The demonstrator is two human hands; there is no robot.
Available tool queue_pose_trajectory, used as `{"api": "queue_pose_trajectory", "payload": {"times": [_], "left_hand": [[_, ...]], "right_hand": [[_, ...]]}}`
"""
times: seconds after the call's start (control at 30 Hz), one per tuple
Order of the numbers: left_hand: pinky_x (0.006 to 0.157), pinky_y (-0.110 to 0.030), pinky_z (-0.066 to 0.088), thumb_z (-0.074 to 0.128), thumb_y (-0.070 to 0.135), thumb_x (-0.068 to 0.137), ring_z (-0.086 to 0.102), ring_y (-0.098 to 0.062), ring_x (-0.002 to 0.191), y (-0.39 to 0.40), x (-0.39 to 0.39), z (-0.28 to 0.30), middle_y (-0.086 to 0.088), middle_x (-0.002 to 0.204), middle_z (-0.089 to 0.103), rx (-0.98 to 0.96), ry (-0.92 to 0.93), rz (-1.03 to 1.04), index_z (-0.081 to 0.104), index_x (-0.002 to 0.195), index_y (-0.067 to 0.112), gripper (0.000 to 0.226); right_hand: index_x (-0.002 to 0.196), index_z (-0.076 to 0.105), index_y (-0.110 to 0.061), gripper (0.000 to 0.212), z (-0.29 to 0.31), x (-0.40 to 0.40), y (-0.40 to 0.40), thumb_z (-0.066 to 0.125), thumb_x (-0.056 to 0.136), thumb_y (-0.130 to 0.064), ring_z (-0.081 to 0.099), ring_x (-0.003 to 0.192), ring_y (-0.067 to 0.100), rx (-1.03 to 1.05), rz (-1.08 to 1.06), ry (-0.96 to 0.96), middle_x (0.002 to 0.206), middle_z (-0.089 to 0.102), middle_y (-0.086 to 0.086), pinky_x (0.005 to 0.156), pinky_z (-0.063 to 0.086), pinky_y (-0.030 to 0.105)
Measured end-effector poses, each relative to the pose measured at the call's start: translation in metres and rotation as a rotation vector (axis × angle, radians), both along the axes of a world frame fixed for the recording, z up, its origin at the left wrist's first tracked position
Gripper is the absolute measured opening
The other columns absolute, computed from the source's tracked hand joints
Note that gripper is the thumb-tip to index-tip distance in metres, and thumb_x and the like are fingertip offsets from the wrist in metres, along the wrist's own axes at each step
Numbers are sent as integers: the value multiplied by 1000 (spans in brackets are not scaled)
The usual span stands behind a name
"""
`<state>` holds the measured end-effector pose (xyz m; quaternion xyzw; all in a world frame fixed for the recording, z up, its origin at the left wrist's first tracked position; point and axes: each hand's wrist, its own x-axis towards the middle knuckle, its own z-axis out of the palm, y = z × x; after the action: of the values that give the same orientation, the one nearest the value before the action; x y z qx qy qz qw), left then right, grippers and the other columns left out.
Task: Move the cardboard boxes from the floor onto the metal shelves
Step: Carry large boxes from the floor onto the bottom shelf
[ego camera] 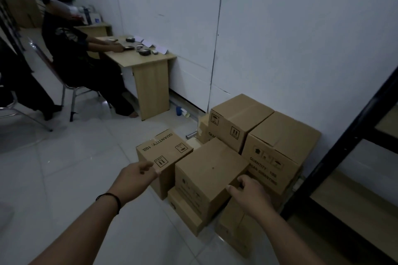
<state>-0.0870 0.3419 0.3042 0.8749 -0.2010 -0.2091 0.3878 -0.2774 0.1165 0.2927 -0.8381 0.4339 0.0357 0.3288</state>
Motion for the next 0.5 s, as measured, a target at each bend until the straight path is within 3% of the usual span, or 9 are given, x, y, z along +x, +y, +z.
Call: {"api": "queue_pose_trajectory", "payload": {"times": [0.1,0.4,0.5], "left_hand": [[91,-28,41,61,40,90,50,-12,108,1,43,-10,-3,133,56,14,-14,29,51,136,17,52],[94,-29,40,61,40,90,52,-15,120,5,210,-28,-2,132,56,58,3,-7,53,135,19,50],[96,-30,41,61,40,90,52,-16,120,1,260,-33,-3,133,56,95,7,-43,54,134,20,48]], "right_hand": [[141,42,-23,58,-8,46,-2,52,91,-52,45,124,22,24,2,7,139,46,3,94,41,35],[138,43,-24,56,-29,206,13,57,89,-49,50,114,20,56,-93,-12,131,51,1,96,47,39],[140,41,-23,58,-37,251,17,56,90,-48,49,117,22,82,-111,-8,136,48,3,94,48,38]]}}
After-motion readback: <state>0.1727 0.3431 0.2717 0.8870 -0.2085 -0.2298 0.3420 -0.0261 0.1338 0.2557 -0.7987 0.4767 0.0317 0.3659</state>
